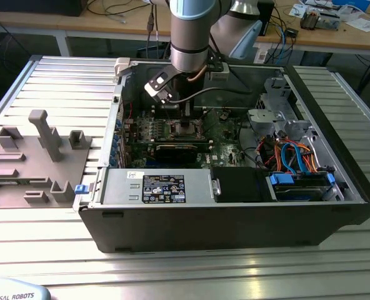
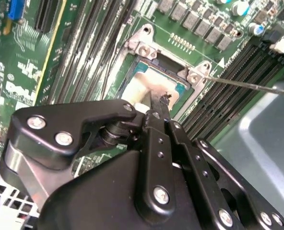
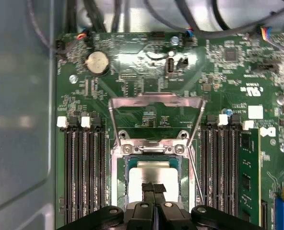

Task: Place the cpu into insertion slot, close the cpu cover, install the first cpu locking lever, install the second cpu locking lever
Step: 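Place the cpu into insertion slot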

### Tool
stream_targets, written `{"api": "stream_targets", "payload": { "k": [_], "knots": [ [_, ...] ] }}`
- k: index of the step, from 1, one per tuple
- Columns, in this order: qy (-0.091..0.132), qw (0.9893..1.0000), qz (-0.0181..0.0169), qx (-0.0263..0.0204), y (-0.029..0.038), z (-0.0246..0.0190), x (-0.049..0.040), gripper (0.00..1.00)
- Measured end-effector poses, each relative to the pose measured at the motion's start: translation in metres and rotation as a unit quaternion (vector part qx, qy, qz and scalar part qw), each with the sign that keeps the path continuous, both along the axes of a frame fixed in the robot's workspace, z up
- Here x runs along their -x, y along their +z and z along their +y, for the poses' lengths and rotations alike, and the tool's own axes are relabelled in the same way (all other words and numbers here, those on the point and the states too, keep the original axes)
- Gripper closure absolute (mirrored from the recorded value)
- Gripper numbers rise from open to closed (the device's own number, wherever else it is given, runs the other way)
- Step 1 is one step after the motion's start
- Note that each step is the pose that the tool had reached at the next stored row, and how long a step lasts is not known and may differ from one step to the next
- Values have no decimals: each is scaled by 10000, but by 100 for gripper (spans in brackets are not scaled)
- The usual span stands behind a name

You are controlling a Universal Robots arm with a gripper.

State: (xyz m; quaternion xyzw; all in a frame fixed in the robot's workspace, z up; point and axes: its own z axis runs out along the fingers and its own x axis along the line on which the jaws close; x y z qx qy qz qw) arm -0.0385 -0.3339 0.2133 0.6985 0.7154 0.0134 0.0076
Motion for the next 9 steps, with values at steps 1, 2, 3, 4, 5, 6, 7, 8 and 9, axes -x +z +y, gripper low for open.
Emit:
{"api": "stream_targets", "payload": {
  "k": [1, 2, 3, 4, 5, 6, 7, 8, 9],
  "knots": [
    [146, 9999, 4, 1, -1, 0, -11, 89],
    [146, 9999, 12, 1, -7, -2, -19, 89],
    [145, 9999, 19, 1, -13, -3, -26, 89],
    [145, 9999, 24, 1, -19, -3, -30, 89],
    [145, 9999, 29, 1, -26, -4, -34, 89],
    [145, 9999, 34, 0, -34, -5, -37, 89],
    [145, 9999, 40, 0, -45, -7, -40, 89],
    [145, 9999, 50, 0, -58, -10, -43, 89],
    [145, 9999, 54, 0, -66, -12, -44, 89]
  ]
}}
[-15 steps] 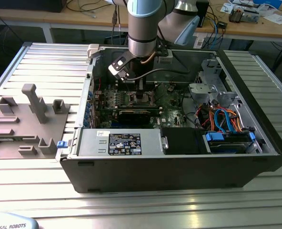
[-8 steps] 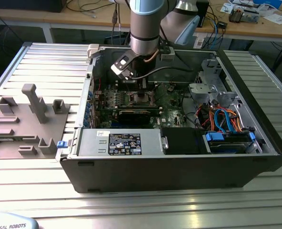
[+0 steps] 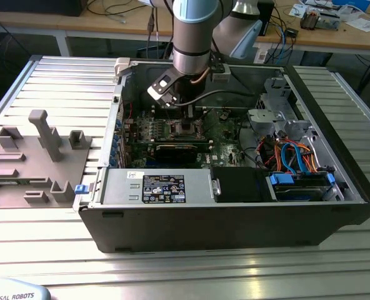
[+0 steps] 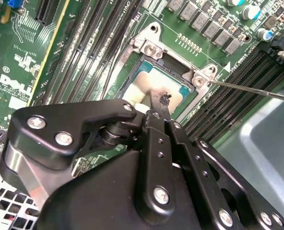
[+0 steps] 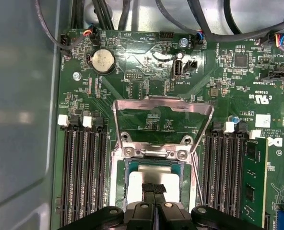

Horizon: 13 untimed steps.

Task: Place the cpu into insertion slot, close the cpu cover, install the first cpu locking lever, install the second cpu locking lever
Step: 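Place the cpu into insertion slot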

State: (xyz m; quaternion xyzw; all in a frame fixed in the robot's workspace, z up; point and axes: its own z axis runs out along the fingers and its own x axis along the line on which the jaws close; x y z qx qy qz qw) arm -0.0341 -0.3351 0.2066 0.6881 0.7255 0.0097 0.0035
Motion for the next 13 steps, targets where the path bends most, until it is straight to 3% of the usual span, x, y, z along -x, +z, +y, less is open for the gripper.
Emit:
{"api": "stream_targets", "payload": {
  "k": [8, 10, 13],
  "knots": [
    [0, 10000, 11, -3, -16, -8, -13, 89],
    [1, 10000, 12, -4, 76, -8, -14, 89],
    [1, 10000, 12, -7, 151, -8, -15, 89]
  ]
}}
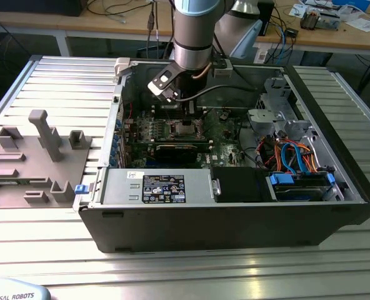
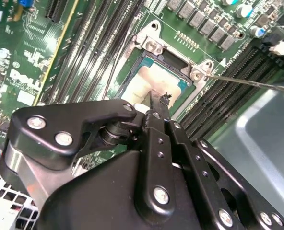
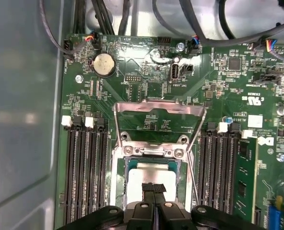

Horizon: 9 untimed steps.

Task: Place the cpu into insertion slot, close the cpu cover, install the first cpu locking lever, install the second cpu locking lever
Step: 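Place the cpu into insertion slot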

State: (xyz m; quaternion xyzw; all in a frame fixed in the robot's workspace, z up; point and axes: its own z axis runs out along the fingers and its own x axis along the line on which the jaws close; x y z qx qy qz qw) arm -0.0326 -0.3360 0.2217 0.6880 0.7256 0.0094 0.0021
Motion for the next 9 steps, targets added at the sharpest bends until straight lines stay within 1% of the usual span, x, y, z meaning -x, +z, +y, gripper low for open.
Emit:
{"api": "stream_targets", "payload": {
  "k": [6, 9],
  "knots": [
    [0, 10000, 0, -31, 107, 0, -2, 89],
    [0, 10000, 0, -35, 143, 0, -2, 89]
  ]
}}
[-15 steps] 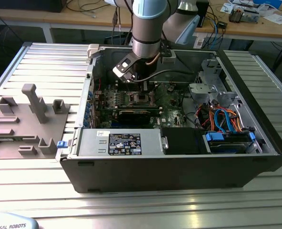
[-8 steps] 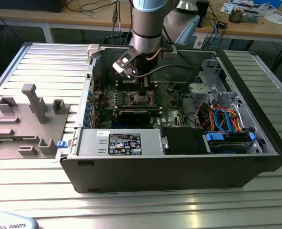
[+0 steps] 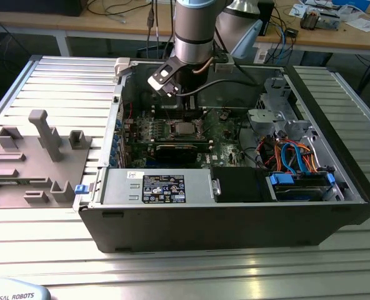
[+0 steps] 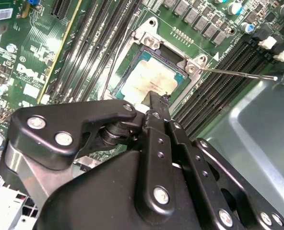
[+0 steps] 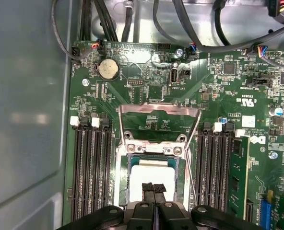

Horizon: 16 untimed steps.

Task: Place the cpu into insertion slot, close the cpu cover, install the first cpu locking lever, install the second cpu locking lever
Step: 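Place the cpu into insertion slot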

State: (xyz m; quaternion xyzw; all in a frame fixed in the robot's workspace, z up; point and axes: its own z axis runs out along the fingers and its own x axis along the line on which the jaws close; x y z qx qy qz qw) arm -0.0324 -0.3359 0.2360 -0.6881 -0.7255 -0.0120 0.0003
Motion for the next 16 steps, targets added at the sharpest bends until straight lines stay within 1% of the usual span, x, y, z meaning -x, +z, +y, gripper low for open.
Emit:
{"api": "stream_targets", "payload": {
  "k": [6, 12, 13, 16],
  "knots": [
    [0, 10000, 0, 0, 105, 0, 0, 89],
    [0, 10000, 0, 0, 152, 0, 0, 89],
    [0, 10000, 0, 0, 230, 0, 0, 89],
    [0, 10000, 0, 0, 287, 0, 0, 89]
  ]
}}
